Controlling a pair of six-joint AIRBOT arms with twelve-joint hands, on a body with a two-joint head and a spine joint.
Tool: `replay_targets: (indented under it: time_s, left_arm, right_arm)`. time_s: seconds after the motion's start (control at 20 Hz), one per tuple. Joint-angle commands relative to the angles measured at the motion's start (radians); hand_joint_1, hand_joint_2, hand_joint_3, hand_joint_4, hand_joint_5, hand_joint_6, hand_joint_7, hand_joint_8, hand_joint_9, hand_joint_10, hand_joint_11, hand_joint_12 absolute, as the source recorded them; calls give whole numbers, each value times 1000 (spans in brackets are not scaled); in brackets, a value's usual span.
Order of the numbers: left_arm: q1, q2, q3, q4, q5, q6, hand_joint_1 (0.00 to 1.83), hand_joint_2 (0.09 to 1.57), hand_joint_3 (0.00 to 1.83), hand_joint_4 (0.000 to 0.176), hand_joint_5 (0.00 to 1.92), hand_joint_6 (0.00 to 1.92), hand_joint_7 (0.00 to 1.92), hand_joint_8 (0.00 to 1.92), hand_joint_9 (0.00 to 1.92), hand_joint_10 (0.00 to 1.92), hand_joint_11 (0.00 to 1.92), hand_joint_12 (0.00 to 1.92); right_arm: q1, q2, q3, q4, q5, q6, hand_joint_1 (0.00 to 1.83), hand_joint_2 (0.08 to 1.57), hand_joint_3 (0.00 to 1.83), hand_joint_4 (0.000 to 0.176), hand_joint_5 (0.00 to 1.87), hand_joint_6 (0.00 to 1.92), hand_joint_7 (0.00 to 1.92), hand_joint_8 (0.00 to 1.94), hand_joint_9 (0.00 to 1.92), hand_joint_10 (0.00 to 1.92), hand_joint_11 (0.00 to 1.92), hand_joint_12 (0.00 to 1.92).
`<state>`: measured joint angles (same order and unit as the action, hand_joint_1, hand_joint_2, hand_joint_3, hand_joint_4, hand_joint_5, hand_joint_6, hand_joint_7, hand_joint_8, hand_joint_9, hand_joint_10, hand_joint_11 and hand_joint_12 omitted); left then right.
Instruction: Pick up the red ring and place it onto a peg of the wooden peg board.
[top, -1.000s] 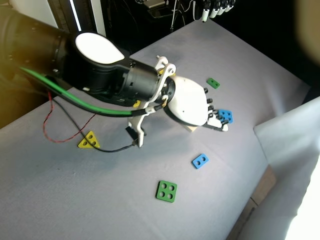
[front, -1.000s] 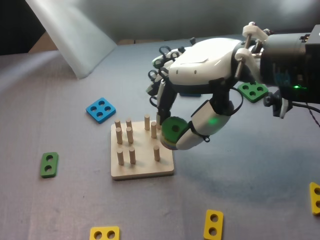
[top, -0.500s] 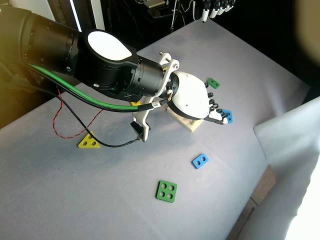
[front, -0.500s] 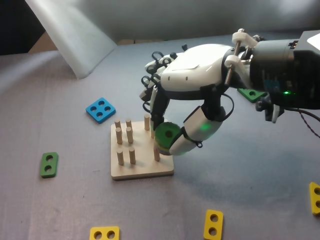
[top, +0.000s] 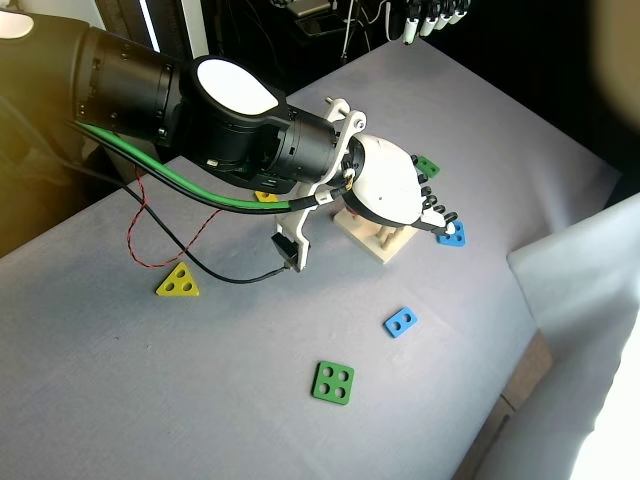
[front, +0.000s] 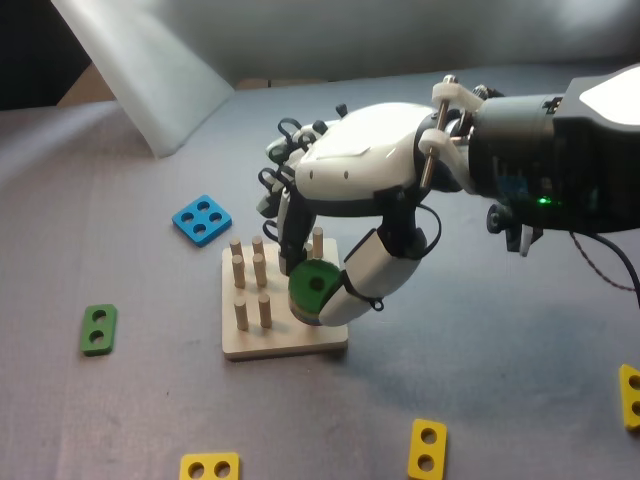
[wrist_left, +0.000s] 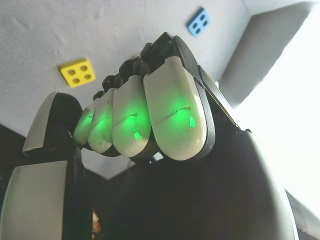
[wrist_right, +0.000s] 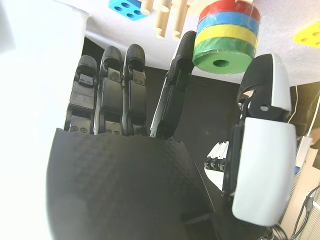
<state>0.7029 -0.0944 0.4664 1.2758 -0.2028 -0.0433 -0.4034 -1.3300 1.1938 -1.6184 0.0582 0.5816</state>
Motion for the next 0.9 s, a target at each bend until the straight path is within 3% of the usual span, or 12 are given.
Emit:
replay_targets:
  time_s: [0.0, 0.85]
  left_arm:
    - [-9, 10, 5, -7, -10, 4, 844, 1452, 0, 176, 1368, 1921, 1567, 1921, 1674, 1921, 1785, 1921]
    - [-9, 10, 5, -7, -10, 4, 838, 1457, 3, 176, 1368, 1921, 1568, 1921, 1670, 1921, 1783, 1921]
  right_arm:
    - [5, -3, -1, 5, -4, -4, 1018, 1098, 0, 176, 1006, 942, 383, 0, 228, 2, 0, 91]
    - [3, -7, 17, 5, -5, -8, 1020, 1095, 1, 176, 1010, 933, 384, 1, 222, 1, 0, 108]
